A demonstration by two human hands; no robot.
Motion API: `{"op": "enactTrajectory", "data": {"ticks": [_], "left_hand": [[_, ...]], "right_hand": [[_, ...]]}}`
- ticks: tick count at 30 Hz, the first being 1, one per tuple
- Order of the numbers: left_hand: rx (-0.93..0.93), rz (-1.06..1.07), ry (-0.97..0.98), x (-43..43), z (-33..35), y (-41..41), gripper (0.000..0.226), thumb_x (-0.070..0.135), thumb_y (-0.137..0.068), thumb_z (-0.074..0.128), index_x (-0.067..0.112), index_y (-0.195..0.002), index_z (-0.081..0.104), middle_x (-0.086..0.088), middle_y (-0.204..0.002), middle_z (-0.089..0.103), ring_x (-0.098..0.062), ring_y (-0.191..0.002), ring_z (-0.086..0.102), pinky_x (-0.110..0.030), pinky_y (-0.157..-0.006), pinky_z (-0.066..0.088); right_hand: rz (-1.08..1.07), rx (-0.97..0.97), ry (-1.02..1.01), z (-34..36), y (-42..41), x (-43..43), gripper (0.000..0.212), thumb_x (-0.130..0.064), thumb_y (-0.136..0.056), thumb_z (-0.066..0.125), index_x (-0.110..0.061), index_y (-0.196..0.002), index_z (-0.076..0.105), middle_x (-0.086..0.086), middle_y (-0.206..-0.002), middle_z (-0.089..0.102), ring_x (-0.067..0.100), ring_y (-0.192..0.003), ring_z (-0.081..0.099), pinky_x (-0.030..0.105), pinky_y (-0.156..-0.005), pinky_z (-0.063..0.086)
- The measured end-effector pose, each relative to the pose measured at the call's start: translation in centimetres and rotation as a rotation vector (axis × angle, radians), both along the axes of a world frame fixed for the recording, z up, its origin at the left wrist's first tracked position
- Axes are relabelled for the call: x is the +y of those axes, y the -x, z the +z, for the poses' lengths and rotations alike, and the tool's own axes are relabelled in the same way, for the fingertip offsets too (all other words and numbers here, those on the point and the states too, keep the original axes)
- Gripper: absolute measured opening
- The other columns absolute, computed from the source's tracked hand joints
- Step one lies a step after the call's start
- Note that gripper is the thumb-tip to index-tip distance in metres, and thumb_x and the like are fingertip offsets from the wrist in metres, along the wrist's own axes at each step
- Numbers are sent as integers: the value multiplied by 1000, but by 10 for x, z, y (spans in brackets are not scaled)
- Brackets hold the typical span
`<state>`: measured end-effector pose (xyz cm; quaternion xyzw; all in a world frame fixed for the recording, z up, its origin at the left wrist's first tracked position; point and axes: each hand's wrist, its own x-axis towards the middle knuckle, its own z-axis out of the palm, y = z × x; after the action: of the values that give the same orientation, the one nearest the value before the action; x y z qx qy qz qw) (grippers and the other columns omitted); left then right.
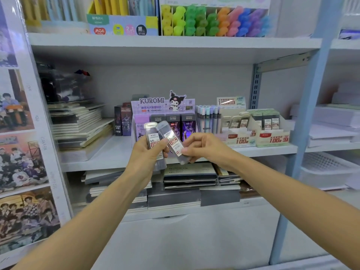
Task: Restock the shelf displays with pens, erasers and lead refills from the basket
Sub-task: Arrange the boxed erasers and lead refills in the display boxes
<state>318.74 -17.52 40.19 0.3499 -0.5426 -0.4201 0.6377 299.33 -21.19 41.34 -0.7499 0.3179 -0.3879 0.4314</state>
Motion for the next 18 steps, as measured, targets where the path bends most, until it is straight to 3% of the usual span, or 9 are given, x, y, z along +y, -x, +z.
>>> {"op": "enactTrajectory", "data": {"ticks": [6,9,11,13,15,18], "left_hand": [[-143,-29,35,2,-2,19,14,13,-93,61,7,-106,65,2,-76,70,-7,-58,52,-20,-59,48],[-187,-93,41,2,-3,30,17,10,-93,61,7,-109,65,3,-77,70,-6,-57,53,-19,-56,46],[-227,-136,24,3,-4,40,17,11,-93,62,6,-109,66,0,-77,70,-9,-58,51,-20,-57,46],[-258,-202,1,3,-6,49,18,15,-95,60,6,-109,66,-2,-80,69,-10,-58,52,-22,-60,47],[-207,-261,-45,3,-5,60,21,22,-100,52,8,-108,66,-2,-82,71,-8,-59,55,-22,-61,48],[-38,-321,-169,-1,-3,73,37,29,-106,34,10,-118,64,-5,-99,74,-15,-80,68,-31,-72,54]], "right_hand": [[18,27,-7,-5,14,7,11,-20,-87,71,-12,-93,67,9,-85,74,18,-79,71,26,-73,58],[-61,-8,65,4,23,10,22,-30,-90,65,-20,-110,65,-2,-93,74,16,-83,70,26,-71,58],[-114,-99,119,11,27,11,28,-27,-89,67,-22,-116,63,-5,-90,72,13,-77,67,23,-65,56],[-131,-119,169,17,32,12,24,-18,-89,68,-17,-113,67,4,-93,72,9,-73,64,21,-62,54],[-151,-127,194,20,39,13,22,-13,-89,68,-12,-111,69,13,-99,71,13,-77,64,21,-62,54],[-182,-179,171,23,58,13,19,-11,-89,67,-12,-107,68,5,-91,73,17,-78,64,23,-63,54]]}}
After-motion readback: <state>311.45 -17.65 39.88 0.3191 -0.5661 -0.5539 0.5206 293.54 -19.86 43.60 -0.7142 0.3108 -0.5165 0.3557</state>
